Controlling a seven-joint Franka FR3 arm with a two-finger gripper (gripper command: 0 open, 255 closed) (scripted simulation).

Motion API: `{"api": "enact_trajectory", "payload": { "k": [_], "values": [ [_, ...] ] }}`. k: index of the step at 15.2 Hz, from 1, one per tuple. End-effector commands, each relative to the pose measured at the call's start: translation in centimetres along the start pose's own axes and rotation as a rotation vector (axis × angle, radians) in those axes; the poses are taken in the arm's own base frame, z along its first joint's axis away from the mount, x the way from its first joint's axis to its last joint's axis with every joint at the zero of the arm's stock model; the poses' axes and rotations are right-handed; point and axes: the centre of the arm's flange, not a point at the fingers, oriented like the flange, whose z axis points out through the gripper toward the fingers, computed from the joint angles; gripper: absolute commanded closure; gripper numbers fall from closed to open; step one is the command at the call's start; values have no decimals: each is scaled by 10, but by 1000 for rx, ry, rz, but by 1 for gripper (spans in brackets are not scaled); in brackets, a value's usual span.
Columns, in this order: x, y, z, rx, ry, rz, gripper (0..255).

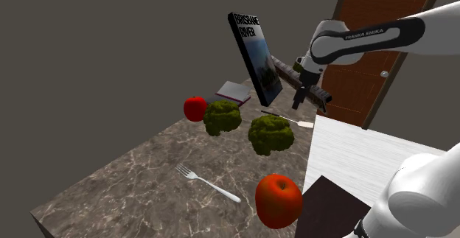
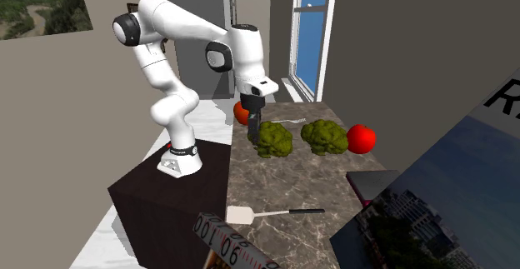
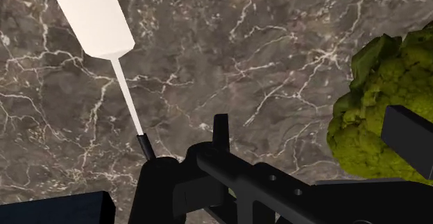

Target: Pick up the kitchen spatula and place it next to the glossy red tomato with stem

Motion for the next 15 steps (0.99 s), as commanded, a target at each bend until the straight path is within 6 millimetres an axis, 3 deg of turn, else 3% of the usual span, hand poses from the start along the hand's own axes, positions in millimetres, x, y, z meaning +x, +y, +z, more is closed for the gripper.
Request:
{"api": "enact_trajectory", "payload": {
  "k": [1,15],
  "values": [
    [7,21,14,0,-3,-16,0],
    [62,166,119,14,-26,-118,0]
  ]
}}
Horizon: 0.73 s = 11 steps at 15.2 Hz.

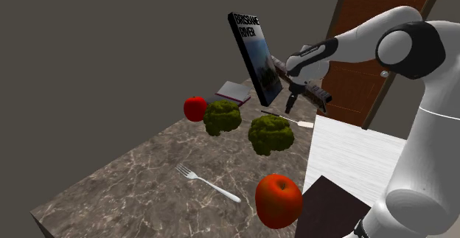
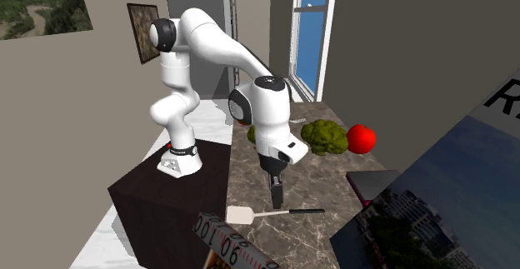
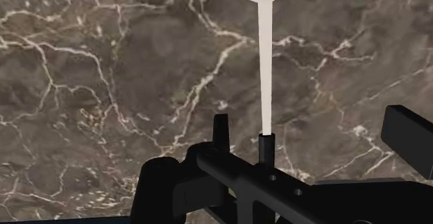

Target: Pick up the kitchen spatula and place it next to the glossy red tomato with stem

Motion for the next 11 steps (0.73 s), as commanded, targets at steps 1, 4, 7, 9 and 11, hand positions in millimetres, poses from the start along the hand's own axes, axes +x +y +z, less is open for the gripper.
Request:
{"api": "enact_trajectory", "payload": {
  "k": [1,4,7,9,11],
  "values": [
    [3,12,9,1,-1,-10,0],
    [3,12,24,1,-1,-10,0],
    [3,12,40,1,-1,-10,0],
    [3,12,49,1,-1,-10,0],
    [3,12,49,1,-1,-10,0]
  ]
}}
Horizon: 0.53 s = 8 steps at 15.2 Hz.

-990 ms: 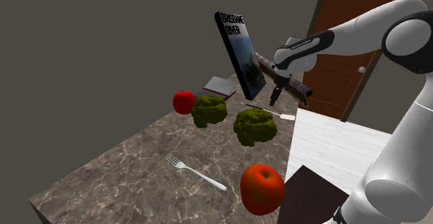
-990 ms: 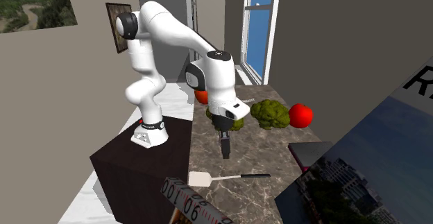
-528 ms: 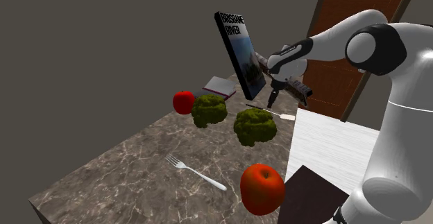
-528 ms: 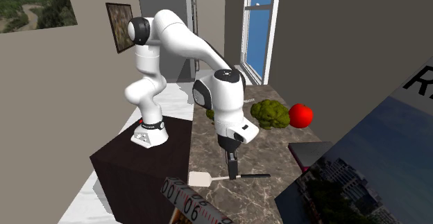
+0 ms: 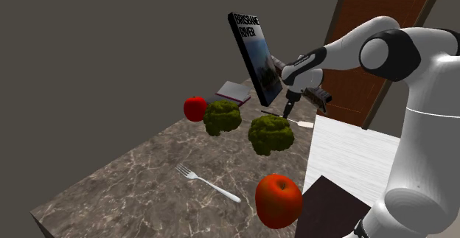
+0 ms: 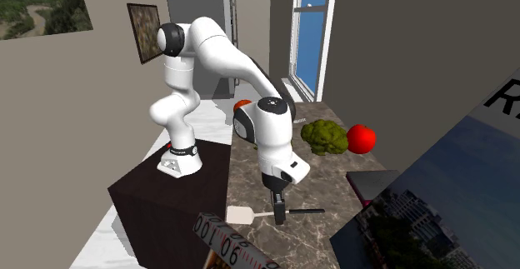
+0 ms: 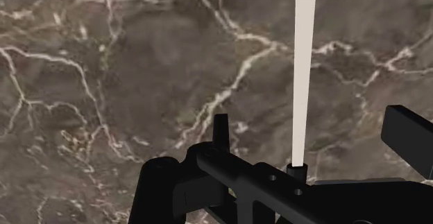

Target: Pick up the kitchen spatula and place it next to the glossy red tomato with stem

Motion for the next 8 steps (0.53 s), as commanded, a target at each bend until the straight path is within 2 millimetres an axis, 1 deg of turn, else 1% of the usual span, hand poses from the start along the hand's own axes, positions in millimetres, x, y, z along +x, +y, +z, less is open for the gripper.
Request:
{"api": "enact_trajectory", "payload": {
  "k": [1,5,6,8],
  "values": [
    [0,0,1,0,0,0,0],
    [0,0,1,0,0,0,0],
    [0,0,1,0,0,0,255],
    [0,0,1,0,0,0,255]
  ]
}}
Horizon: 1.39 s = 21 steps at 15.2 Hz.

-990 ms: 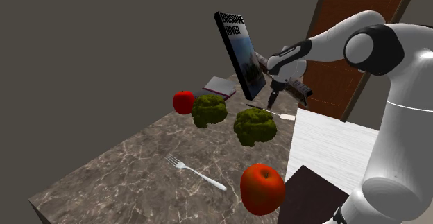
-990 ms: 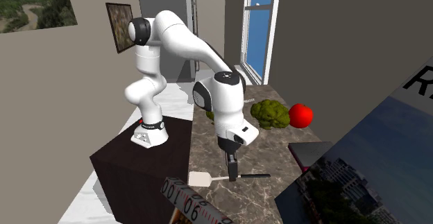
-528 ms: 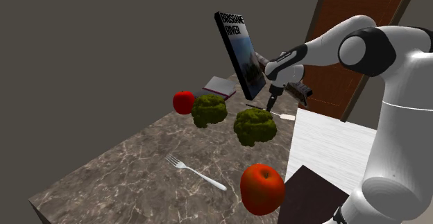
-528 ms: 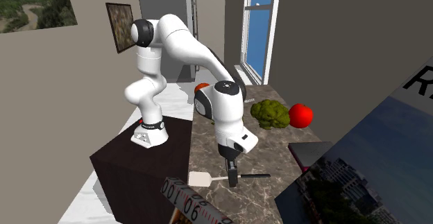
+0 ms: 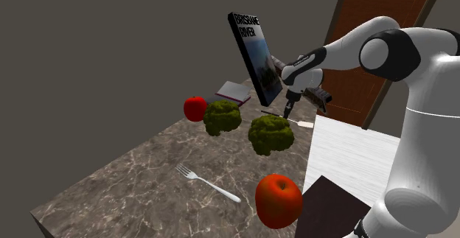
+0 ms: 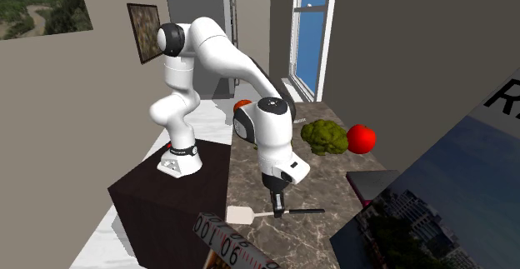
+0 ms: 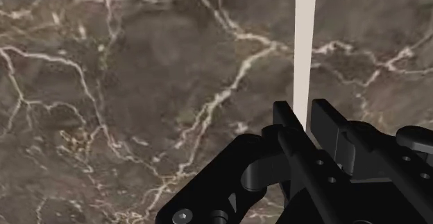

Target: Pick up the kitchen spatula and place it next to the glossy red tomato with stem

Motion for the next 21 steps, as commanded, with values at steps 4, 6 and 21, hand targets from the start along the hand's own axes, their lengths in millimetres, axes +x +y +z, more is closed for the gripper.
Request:
{"api": "enact_trajectory", "payload": {
  "k": [4,6,21],
  "values": [
    [0,0,0,0,0,0,255],
    [0,0,0,0,0,0,255],
    [5,0,-74,0,0,0,255]
  ]
}}
